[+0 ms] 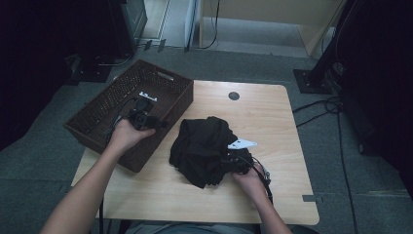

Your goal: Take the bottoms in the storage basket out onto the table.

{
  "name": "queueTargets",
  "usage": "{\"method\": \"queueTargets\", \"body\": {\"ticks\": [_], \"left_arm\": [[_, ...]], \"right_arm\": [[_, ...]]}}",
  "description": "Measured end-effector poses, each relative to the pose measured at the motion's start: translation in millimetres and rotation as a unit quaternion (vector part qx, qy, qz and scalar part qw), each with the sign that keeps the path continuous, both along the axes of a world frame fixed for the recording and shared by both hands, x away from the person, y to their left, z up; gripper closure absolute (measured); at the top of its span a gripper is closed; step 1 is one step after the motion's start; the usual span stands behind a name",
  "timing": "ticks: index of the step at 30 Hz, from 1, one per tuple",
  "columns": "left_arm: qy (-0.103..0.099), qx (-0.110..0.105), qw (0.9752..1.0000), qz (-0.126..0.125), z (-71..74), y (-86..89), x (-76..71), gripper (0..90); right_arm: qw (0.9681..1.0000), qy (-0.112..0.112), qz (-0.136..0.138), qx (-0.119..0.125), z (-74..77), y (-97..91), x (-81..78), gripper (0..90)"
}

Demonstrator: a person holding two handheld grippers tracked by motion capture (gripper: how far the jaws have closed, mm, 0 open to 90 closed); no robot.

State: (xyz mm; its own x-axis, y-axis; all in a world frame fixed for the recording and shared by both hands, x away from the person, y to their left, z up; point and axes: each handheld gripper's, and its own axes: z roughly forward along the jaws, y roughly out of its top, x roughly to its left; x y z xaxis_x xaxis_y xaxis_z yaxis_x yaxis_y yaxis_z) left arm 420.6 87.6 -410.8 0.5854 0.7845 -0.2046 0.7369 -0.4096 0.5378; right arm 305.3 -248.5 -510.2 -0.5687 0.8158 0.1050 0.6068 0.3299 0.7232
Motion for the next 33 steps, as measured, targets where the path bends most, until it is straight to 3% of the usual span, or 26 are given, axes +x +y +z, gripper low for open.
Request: {"method": "queueTargets", "body": {"ticks": [6,12,23,27,29,32,33], "left_arm": [[0.005,-0.005,1.0,-0.006,-4.4,-2.8,1.7,64.7],[0.002,0.006,0.9999,-0.012,-9.0,-8.8,1.6,75.4],[0.0,0.004,1.0,-0.007,-9.5,-4.6,0.0,78.3],[-0.003,0.008,1.0,0.002,-9.1,2.9,-1.6,78.7],[0.001,-0.003,0.9996,0.028,-9.7,20.1,-2.3,78.5],[-0.001,0.004,0.998,0.062,-8.9,38.3,-1.9,78.5],[-0.001,0.004,0.998,0.062,-8.9,38.3,-1.9,78.5]], "right_arm": [[1.0,0.0,0.0,0.002,-0.4,-0.1,0.2,43.2],[1.0,0.001,0.0,0.002,-0.4,0.1,-0.1,43.1],[1.0,-0.002,-0.002,0.004,-1.0,0.2,-0.4,43.0],[1.0,-0.001,-0.001,0.005,-0.9,-0.2,0.2,42.9],[1.0,0.0,0.0,0.005,-1.0,-0.4,0.8,42.6],[1.0,0.004,0.0,0.006,-1.1,-0.4,1.5,42.4],[1.0,0.004,0.0,0.006,-1.1,-0.4,1.5,42.4]]}}
